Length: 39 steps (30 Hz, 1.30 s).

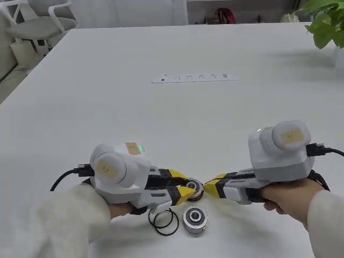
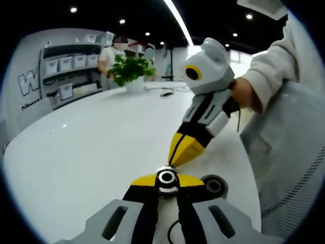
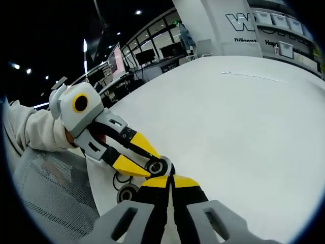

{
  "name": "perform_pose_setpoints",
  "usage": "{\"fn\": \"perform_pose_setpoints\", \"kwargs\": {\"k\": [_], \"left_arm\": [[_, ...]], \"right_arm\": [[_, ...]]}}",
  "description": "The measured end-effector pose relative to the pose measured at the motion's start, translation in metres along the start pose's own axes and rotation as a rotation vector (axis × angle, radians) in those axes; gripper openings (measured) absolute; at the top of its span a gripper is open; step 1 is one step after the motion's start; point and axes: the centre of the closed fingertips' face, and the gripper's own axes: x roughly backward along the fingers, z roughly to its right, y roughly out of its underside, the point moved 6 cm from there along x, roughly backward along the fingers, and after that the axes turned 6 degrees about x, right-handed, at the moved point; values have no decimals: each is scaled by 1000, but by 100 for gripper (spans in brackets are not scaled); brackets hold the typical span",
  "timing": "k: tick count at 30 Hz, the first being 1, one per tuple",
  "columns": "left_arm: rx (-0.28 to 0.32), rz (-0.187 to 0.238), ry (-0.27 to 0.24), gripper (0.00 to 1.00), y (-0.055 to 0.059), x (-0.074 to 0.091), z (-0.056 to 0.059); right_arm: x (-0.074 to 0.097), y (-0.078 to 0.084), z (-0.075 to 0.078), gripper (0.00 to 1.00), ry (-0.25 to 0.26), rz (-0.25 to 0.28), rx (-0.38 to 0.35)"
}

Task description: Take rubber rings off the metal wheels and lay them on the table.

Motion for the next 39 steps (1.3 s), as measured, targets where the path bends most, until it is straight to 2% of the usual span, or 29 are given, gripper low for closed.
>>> {"fn": "perform_pose_setpoints", "kwargs": {"k": [4,8,12,39], "left_arm": [[-12,-4,-1,14,0,0,0],[-20,-7,-4,14,0,0,0],[-26,-12,-5,14,0,0,0],[-32,-15,-13,14,0,-1,0]], "right_arm": [[0,0,-2,0,-2,7,-4],[0,-2,-3,0,-19,23,-75],[0,-2,-5,0,-13,18,-50],[-1,-5,-10,0,-26,27,-56]]}}
